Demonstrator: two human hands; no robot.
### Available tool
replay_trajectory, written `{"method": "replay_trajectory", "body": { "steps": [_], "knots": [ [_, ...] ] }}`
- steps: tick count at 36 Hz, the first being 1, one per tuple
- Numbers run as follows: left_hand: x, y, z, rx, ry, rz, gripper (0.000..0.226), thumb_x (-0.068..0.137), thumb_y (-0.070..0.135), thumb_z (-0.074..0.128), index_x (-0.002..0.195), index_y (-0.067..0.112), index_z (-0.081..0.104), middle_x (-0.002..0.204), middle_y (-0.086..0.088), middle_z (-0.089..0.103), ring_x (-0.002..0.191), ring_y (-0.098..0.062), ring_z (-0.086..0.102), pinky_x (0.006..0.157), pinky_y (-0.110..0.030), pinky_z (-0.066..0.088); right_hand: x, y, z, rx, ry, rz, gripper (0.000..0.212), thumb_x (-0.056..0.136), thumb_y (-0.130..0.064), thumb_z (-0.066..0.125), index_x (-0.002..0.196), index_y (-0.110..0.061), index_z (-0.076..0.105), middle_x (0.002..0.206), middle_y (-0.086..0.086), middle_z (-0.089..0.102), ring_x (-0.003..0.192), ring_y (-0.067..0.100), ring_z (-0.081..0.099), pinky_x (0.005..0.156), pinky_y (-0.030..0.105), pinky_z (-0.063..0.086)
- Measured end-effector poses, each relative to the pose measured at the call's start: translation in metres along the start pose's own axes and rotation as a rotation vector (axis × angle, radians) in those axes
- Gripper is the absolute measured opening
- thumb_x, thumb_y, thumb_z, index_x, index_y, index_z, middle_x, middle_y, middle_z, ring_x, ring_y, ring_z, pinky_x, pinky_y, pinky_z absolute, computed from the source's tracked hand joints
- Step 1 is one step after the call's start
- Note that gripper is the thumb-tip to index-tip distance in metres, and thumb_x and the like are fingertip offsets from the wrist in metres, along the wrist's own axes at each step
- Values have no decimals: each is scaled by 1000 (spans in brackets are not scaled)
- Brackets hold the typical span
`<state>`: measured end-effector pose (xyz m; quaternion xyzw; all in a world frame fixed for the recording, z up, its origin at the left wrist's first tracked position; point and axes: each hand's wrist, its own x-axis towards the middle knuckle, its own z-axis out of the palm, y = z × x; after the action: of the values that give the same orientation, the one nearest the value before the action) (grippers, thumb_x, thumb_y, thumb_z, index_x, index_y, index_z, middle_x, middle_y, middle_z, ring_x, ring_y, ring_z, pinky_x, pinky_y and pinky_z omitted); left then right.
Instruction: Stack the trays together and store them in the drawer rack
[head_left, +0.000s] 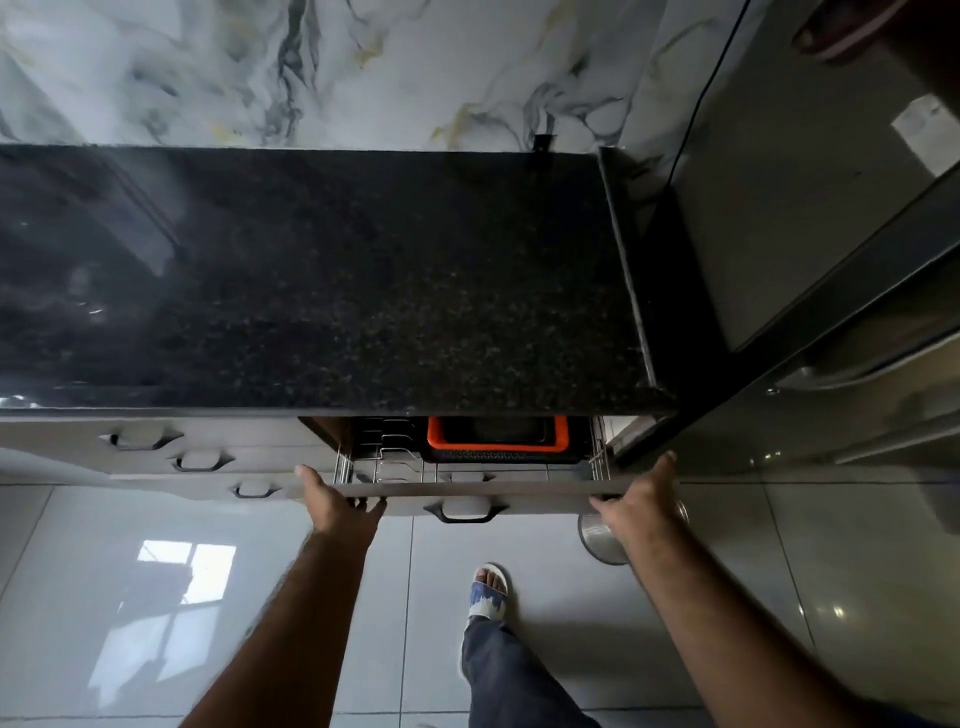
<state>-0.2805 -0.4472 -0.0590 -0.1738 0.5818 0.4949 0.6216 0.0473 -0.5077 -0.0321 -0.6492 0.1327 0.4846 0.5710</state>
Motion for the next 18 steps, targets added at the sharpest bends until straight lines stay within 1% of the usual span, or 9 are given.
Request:
{"method": "replay_trajectory", "body": {
  "steps": [2,4,6,7,10,12,14,16,18],
  "knots": [
    [5,0,20,20,-19,21,98,82,75,47,157,21,17,162,-11,25,147,-27,31,117,-58,29,10,-14,21,164,98,135,83,92,-71,37,157,-23,22,167,10,20,152,36,24,122,56,23],
    [11,1,37,53,-73,40,96,83,76,45,157,22,19,163,-9,23,149,-28,26,118,-58,26,22,-25,39,243,116,168,89,86,-77,43,156,-24,26,166,8,22,151,34,26,123,55,22],
    [15,2,52,81,-129,56,94,81,76,46,156,25,23,163,-7,27,149,-26,28,119,-56,25,33,-32,51,269,91,138,86,86,-76,44,155,-27,29,165,8,25,150,33,28,122,57,23],
    [17,3,59,86,-150,66,96,80,78,47,156,26,22,163,-7,27,149,-26,28,120,-55,25,38,-35,56,271,67,127,84,87,-76,43,154,-28,30,164,8,27,149,33,30,122,57,24],
    [23,5,74,88,-189,82,100,78,80,47,157,26,20,163,-8,27,150,-28,27,121,-53,25,45,-46,68,264,35,136,79,86,-71,51,150,-27,39,156,9,42,141,31,43,119,52,34],
    [26,7,81,91,-223,86,100,77,81,48,156,25,24,160,-10,32,147,-30,33,119,-53,29,45,-53,75,256,23,145,74,86,-68,56,146,-25,45,150,9,48,135,30,48,115,49,40],
    [27,12,88,94,-232,85,98,74,81,52,152,26,34,155,-12,40,140,-32,42,116,-52,35,45,-57,77,219,-25,155,71,86,-66,57,142,-24,49,148,10,50,133,30,50,114,49,41],
    [27,17,90,117,-261,80,93,73,81,52,148,26,42,151,-11,46,135,-32,48,113,-51,38,46,-59,74,122,-77,201,81,85,-65,58,148,-19,42,154,14,43,140,34,43,118,52,33],
    [24,24,93,254,-289,108,86,79,80,43,144,24,46,150,-11,47,137,-34,46,113,-47,36,45,-68,69,-36,-167,302,93,86,-62,59,155,-8,27,159,21,31,147,39,33,122,54,23]
  ]
}}
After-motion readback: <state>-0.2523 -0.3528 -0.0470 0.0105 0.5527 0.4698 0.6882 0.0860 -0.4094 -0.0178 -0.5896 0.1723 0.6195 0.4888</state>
